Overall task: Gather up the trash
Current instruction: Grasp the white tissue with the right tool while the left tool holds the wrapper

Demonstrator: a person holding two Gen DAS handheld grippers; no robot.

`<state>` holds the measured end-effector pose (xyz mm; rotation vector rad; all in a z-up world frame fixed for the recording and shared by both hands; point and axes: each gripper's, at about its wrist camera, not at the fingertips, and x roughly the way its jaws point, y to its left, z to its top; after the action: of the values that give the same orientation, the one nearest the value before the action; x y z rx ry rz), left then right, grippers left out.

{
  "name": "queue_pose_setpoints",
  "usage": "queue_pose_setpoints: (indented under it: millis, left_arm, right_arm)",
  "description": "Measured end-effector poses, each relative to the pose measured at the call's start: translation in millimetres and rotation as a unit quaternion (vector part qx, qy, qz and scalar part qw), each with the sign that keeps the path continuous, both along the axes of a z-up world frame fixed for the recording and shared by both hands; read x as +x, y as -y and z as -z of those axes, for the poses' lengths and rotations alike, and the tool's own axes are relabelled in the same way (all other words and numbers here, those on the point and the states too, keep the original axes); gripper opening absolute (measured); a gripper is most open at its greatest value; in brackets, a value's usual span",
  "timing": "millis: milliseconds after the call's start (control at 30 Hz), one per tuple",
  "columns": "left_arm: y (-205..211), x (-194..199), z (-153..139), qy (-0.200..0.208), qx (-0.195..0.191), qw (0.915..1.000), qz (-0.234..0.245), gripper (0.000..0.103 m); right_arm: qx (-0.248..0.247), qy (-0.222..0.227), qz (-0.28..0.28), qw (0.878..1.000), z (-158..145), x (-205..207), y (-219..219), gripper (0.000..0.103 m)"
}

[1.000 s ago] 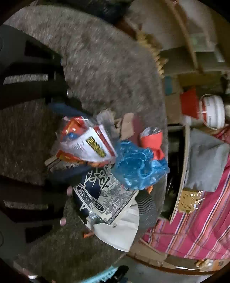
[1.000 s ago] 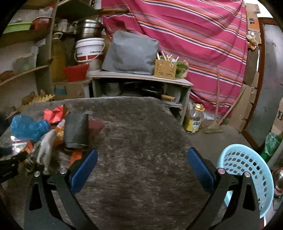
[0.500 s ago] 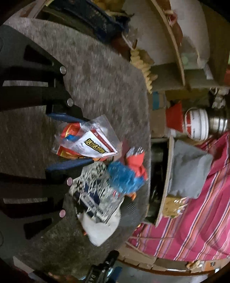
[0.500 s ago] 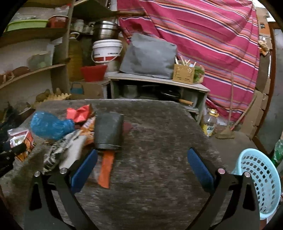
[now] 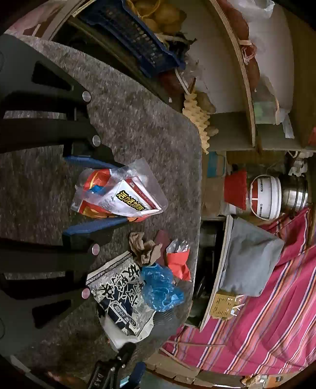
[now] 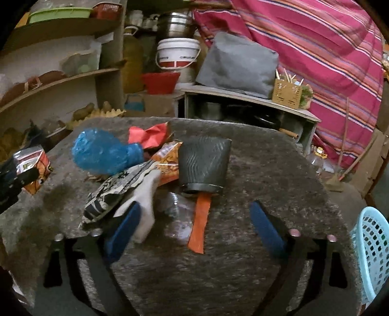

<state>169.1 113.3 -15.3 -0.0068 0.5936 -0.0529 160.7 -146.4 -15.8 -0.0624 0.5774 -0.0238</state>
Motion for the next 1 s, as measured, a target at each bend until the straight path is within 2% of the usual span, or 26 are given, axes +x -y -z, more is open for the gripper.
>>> queue_pose_setpoints:
  millis: [167, 300, 400, 467, 533, 600, 667, 733, 767, 800, 1000]
  left_arm:
    - [-4, -3, 0, 0.004, 0.003, 1.0, -0.003, 0.036]
    - [-6, -2, 0, 0.002, -0.001, 1.0, -0.005, 0.036]
    - [-6, -4, 0, 0.005, -0.003, 1.0, -0.003, 0.036]
    - [-6, -6, 0, 0.005, -0.003, 1.0, -0.002, 0.036]
    - [-5, -6, 1, 0.003, -0.003, 1.0, -0.002, 0.036]
    - [-4, -6, 1, 0.002, -0.003, 1.0, -0.001, 0.036]
    - [-5, -6, 1, 0.002, -0.004, 1.0, -0.001, 0.036]
    - [-4, -6, 1, 0.004, -0.005, 1.0, -0.001, 0.036]
    - [-3, -7, 1, 0.005, -0.006, 1.0, -0.001, 0.036]
    - [-2, -7, 0, 0.005, -0.007, 1.0, -0.002, 0.036]
    - [6, -8, -4, 0.009, -0.01, 0.9999, -0.003, 0.036]
  right_arm:
    - [0.001, 0.016, 0.007, 1.0, -15, -10, 8, 0.086]
    - [0.011, -0.008, -0.012, 1.0, -5, -6, 0, 0.086]
    - [-0.002, -0.021, -0.026, 0.999, 4, -1, -14, 0.085]
    - [-0.005, -0.031, -0.033, 0.999, 11, 2, -22, 0.078]
    - [0.005, -0.047, -0.041, 0.998, 19, 7, -23, 0.056]
    - [0.024, -0.055, -0.052, 0.997, 23, 11, -22, 0.039]
    - [0.033, -0.049, -0.058, 0.997, 22, 11, -22, 0.036]
    - [0.036, -0.042, -0.071, 0.996, 19, 9, -22, 0.019]
    - [0.035, -0.037, -0.076, 0.996, 16, 7, -21, 0.016]
    - [0.036, -0.035, -0.08, 0.995, 15, 6, -21, 0.008]
    - [0.027, 0.007, -0.09, 0.996, -6, -12, -9, 0.003]
